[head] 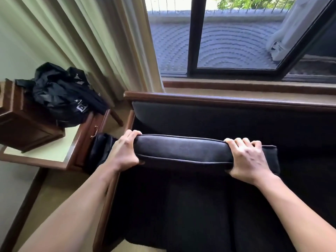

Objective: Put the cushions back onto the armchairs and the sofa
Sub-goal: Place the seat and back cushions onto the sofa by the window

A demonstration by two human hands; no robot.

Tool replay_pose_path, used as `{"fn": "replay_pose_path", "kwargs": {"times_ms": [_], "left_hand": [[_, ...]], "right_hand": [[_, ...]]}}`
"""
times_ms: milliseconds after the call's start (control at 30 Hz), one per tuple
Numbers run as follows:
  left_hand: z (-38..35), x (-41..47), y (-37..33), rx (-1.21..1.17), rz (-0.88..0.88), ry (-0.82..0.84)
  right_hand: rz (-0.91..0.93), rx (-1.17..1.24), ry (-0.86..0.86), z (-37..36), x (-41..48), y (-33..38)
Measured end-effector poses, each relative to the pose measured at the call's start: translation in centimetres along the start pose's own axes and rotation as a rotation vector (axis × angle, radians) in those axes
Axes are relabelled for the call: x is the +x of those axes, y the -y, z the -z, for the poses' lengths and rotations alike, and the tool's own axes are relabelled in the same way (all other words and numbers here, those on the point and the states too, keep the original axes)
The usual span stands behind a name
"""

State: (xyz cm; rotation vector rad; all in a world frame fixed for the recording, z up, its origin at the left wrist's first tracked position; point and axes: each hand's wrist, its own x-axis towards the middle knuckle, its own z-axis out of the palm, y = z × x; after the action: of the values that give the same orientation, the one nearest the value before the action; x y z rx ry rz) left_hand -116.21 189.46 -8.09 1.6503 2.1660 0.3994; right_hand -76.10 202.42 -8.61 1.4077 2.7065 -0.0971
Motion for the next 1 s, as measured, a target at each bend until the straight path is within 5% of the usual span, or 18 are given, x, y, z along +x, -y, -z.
{"fn": "replay_pose_path", "kwargs": {"times_ms": [633,1000], "left_hand": [[0.6,16.4,5.9,-0.085,0.141,0.076],[-1.7,16.7,6.7,0.424,-0.028,0.063]], "right_hand": [[-0.091,0.022,-0.022,-4.2,15.5,1.6],[-0.157,-0.026,0.021,-6.7,16.7,2.3]]}}
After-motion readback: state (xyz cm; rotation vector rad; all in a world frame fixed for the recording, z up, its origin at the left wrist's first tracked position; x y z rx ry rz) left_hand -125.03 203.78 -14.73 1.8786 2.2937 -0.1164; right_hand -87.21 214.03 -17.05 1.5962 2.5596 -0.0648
